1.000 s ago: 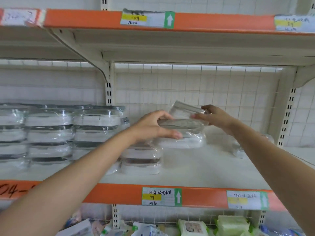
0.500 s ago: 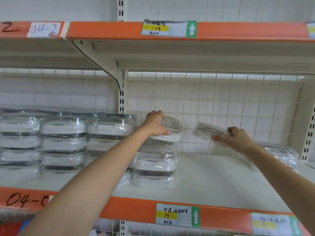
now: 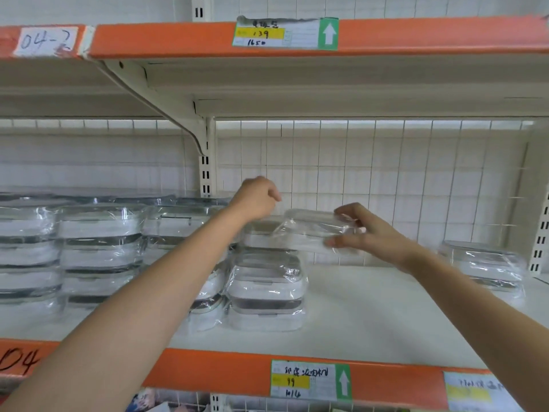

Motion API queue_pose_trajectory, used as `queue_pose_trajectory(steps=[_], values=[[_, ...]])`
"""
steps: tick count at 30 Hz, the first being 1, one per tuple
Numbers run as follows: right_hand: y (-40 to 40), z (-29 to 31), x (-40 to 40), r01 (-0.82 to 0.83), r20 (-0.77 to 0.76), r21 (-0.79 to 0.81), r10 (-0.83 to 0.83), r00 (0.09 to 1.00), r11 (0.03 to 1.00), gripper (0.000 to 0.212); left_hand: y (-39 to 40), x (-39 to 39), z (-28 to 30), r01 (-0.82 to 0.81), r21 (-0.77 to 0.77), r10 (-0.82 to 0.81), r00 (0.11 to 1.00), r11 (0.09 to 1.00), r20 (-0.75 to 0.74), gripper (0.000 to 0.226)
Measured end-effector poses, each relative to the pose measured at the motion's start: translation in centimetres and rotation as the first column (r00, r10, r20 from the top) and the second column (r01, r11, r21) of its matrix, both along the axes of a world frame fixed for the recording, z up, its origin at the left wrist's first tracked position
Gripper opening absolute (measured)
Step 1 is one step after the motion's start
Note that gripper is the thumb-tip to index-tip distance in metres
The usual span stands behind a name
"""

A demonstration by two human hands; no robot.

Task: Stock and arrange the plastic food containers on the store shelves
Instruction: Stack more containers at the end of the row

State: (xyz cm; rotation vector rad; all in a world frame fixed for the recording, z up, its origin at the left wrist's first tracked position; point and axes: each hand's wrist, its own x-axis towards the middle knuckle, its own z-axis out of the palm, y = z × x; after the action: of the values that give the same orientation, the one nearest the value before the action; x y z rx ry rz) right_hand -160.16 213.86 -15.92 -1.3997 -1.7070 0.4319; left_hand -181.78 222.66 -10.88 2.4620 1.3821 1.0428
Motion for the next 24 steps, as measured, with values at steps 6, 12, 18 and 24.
queue_pose_trajectory(steps=[6, 12, 18, 24], values=[[1.3, 0.4, -4.6, -0.091, 0.091, 0.013, 0.090, 0.992, 0.996, 0.071, -2.3, -1.8, 1.4, 0.073, 0.068, -0.079, 0.993, 0.995, 0.090, 0.036], [1.5, -1.3, -4.5, -0.150, 0.189, -0.169, 0.182, 0.965, 0.974, 0.085, -4.4, -0.8, -0.7, 0.149, 0.145, -0.140, 0.988, 0.978, -0.070, 0.015], [-1.1, -1.5, 4.3, 0.202, 0.449, -0.024, -0.170, 0.877, 0.979, 0.078, -6.5, 5.0, -3.5, 0.269, 0.247, -0.230, 0.957, 0.931, -0.178, 0.018], [-4.2, -3.1, 15.1, 0.524, 0.552, 0.050, -0.461, 0.695, 0.850, 0.072, -7.8, 13.4, -9.0, 0.404, 0.078, -0.364, 0.881, 0.912, -0.302, 0.025]])
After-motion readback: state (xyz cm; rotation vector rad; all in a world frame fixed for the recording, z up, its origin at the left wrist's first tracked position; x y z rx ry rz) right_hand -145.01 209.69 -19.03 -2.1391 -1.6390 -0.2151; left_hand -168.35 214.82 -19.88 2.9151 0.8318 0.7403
